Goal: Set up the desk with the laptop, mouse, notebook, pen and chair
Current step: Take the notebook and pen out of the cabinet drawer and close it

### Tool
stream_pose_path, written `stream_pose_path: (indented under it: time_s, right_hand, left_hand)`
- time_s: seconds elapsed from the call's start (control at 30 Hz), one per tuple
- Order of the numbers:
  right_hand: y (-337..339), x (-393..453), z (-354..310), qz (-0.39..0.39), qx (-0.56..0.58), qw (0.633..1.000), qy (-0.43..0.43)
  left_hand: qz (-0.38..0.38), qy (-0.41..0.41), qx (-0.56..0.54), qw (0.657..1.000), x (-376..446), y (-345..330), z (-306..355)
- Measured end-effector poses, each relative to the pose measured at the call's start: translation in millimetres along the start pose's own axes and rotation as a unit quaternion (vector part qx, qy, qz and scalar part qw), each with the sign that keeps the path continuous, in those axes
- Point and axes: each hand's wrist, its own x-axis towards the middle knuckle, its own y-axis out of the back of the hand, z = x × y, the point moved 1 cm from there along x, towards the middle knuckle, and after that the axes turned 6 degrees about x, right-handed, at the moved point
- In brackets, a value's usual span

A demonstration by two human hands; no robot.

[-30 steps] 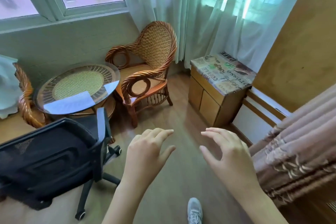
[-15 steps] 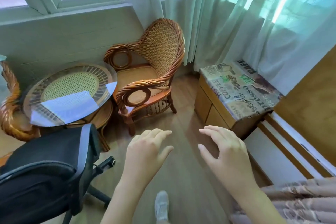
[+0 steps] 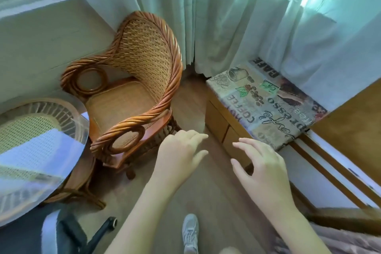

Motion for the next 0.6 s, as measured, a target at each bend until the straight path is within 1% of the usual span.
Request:
stream_pose_path:
  time_s: [0.17, 0.27, 0.5, 0.6]
  right_hand:
    - [-23, 52, 38, 0.007, -0.006, 0.998, -0.055]
    - [-40, 89, 69, -0.005, -0.012, 0.997, -0.081]
    - [-99, 173, 141, -0.066, -0.058, 0.991, -0.097]
    - [-131, 198, 170, -0.084, -0.075, 0.988, -0.103]
  left_hand:
    - [-0.027, -0.038, -0.022, 0.999, 80, -53, -14]
    - [-0.059, -0.040, -0.034, 0.997, 127, -94, -15]
    - [-0.104, -0.019, -0.077, 0.991, 218, -194, -19]
    - [-0.150, 0.022, -0.120, 0.981, 249, -234, -25]
